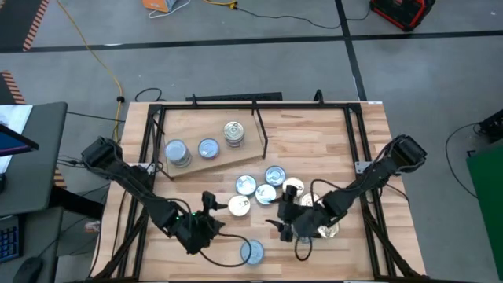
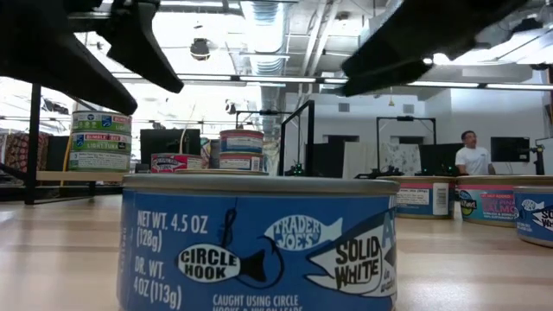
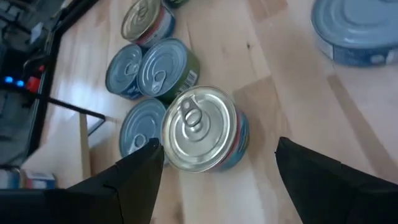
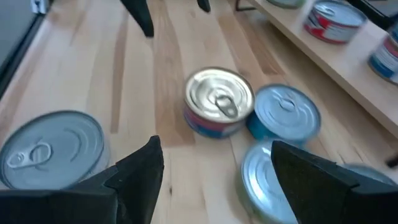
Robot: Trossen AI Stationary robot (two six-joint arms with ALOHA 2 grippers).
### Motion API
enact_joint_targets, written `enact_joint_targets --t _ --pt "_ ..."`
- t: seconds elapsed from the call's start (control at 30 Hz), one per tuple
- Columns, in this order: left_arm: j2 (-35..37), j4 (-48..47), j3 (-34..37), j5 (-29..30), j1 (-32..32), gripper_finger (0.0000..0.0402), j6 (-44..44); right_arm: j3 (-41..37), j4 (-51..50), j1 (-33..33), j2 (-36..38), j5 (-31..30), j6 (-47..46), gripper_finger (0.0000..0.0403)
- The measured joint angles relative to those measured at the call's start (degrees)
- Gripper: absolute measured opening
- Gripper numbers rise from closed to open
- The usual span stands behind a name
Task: Stack canned seafood by type on shelf
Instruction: Stack the blue pink tuna can on top of the blue pink tuna can on the shelf
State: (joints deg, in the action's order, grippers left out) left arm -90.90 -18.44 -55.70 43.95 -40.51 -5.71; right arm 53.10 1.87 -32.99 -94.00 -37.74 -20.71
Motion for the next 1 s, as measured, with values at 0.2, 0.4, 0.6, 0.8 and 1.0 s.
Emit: enact_joint_targets --t 0.2,0.4,0.6,0.8,1.0 --pt "-3.6 6.6 0.0 3.5 1.2 0.0295 -7.9 0.0 2.7 3.1 0.0 3.4 4.3 0.0324" --pt "-8.6 9.2 0.0 3.0 4.6 0.0295 -8.4 0.0 2.9 3.9 0.0 3.5 5.8 0.0324" --pt "-10.4 8.3 0.0 -0.1 4.5 0.0295 -8.8 0.0 2.2 3.0 0.0 3.5 5.8 0.0324" --pt "-10.4 7.8 0.0 3.3 3.5 0.0295 -8.1 0.0 2.0 3.1 0.0 3.5 4.8 0.0324" --pt "-10.4 8.9 0.0 12.9 1.7 0.0295 -1.3 0.1 2.0 3.0 0.0 3.5 4.3 0.0324"
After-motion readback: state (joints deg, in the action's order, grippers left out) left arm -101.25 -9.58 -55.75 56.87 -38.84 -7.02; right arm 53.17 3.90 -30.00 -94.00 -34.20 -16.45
